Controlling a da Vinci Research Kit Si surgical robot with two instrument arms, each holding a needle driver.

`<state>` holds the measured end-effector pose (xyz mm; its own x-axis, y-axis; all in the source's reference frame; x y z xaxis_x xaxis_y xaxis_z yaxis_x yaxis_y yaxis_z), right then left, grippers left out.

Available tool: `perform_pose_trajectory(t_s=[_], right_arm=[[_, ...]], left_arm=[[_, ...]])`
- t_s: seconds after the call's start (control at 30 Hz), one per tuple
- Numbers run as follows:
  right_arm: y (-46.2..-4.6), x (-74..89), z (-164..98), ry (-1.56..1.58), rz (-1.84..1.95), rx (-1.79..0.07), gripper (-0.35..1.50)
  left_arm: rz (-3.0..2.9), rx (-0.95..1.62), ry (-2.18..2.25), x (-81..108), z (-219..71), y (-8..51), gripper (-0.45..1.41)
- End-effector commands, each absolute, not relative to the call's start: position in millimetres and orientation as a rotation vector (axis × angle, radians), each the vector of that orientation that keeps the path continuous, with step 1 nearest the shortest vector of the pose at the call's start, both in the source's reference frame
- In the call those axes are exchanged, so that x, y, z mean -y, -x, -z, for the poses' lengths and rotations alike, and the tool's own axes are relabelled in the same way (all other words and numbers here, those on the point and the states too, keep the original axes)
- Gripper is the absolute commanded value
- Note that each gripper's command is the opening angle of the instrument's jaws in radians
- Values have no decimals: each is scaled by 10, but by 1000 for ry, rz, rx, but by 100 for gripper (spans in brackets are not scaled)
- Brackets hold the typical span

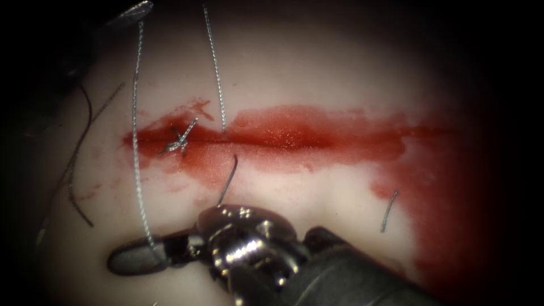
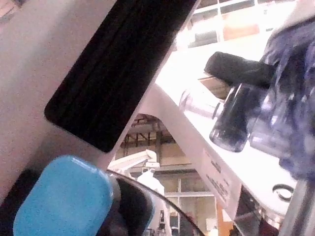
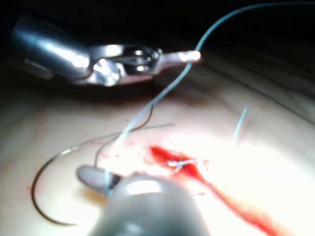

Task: Wound Closure

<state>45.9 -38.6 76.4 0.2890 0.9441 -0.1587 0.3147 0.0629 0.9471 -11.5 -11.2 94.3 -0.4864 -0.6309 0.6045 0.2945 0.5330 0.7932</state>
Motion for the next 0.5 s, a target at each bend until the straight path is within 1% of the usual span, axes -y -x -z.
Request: perform_pose_trajectory(t_s=[0.03,0.2,0.23,0.27,0.3,0.33,0.5], right_arm=[[-475,383,-758,-1492,-711,-1240,-35],[-477,387,-753,-1526,-691,-1228,-35],[-475,385,-752,-1533,-711,-1236,-35],[-475,385,-752,-1533,-711,-1236,-35],[-472,379,-749,-1536,-747,-1265,-35],[-472,379,-749,-1536,-747,-1265,-35],[-461,350,-737,-1566,-892,-1359,-35]], left_arm=[[1140,1760,-269,102,-941,121,-45],[1140,1750,-258,102,-946,118,-45],[1124,1689,-237,105,-951,114,-45],[1124,1689,-237,105,-951,114,-45],[1074,1595,-209,109,-958,110,-45],[1074,1595,-209,109,-958,110,-45],[979,1349,-169,132,-980,99,-45]])
